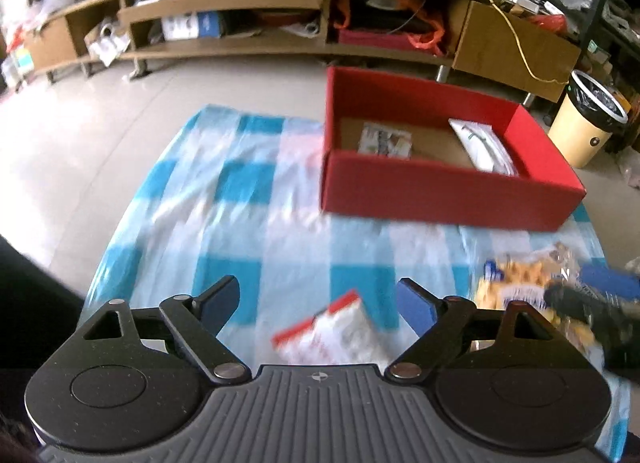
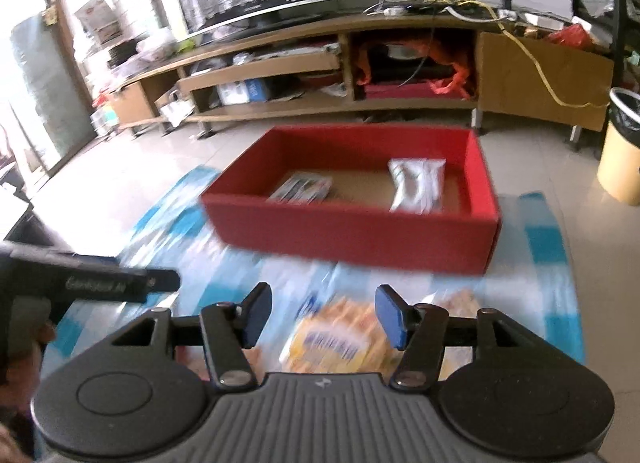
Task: Organize snacks
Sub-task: 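Move both open tools back toward the remaining snacks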
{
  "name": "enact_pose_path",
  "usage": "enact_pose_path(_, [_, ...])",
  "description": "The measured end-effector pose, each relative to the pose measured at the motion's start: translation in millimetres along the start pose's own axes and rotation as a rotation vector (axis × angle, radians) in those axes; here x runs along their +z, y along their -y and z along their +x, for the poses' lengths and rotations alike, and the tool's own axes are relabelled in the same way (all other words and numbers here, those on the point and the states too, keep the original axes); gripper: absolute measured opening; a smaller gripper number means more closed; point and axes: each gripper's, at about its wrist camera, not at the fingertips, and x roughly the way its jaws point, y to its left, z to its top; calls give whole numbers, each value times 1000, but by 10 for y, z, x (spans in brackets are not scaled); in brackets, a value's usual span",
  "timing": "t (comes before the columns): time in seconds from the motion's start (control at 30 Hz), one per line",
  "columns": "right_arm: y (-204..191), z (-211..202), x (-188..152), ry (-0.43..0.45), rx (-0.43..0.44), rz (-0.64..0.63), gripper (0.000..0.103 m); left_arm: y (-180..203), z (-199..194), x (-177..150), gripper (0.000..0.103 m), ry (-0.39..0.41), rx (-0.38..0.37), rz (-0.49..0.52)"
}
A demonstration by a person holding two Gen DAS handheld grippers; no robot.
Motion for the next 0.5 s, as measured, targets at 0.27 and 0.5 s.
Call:
enact_pose_path(0.27, [-572, -304, -635, -99, 105, -50, 58, -221, -233, -294, 92, 5, -29, -64])
enact_pose_path(0.5, [-652, -384, -924, -149, 78, -30, 59, -278, -403, -670, 93, -36, -59, -26])
